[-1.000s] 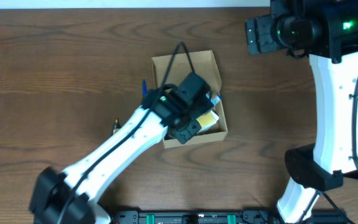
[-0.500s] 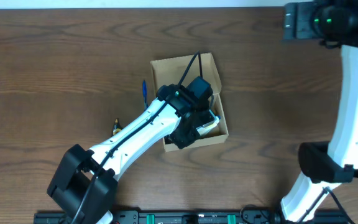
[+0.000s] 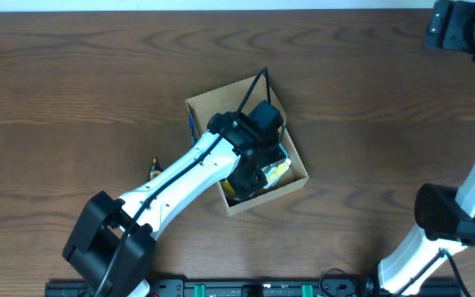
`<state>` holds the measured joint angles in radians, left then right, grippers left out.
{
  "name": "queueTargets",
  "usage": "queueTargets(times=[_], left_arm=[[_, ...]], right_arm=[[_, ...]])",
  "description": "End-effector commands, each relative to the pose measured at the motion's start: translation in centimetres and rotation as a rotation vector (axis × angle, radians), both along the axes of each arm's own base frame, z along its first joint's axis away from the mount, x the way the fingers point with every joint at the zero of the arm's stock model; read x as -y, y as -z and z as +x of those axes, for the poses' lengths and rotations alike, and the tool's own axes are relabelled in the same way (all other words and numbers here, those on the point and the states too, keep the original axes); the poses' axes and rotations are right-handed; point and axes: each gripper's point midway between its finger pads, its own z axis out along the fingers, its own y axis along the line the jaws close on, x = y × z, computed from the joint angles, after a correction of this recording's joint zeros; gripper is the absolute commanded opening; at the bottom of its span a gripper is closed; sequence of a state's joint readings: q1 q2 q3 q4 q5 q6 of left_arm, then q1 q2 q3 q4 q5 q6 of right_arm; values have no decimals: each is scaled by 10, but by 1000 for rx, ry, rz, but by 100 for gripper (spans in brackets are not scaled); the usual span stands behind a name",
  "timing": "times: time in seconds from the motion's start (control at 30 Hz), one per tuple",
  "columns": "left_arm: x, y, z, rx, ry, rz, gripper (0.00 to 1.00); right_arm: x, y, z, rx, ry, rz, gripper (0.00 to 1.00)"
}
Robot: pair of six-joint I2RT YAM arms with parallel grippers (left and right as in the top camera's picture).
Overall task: Pack container
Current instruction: 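Open the left gripper and lift it out of the box, then move the left gripper to the correction tape dispenser and grasp it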
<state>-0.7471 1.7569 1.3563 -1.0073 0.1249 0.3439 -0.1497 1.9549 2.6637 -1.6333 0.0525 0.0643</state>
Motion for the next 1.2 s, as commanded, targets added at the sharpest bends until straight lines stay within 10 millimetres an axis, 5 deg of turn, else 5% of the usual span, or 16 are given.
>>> queueTargets(times=[0.0,0.27,0.33,0.5,0.67,0.93,1.17], left_arm=[[-7,-17,27,123,-111,51,62],[3,-94,61,287,-195,3,54],[-15,-121,72,374,-306,55,47],[-60,-136,82,470,-554,165,46],[-103,-130,82,401,-744,215,41],[-141,-112,93,324,-905,215,39],[-151,-28,70,166,-1012,240,34]], right_arm=[[-10,-3,1,16,-28,46,93],[-12,28,4,-76,-33,63,93],[-12,44,7,-117,-40,64,93],[-11,75,11,-190,-48,70,92],[-21,98,9,-249,-88,122,91],[-35,99,10,-252,-152,157,90],[-45,99,11,-249,-178,151,90]])
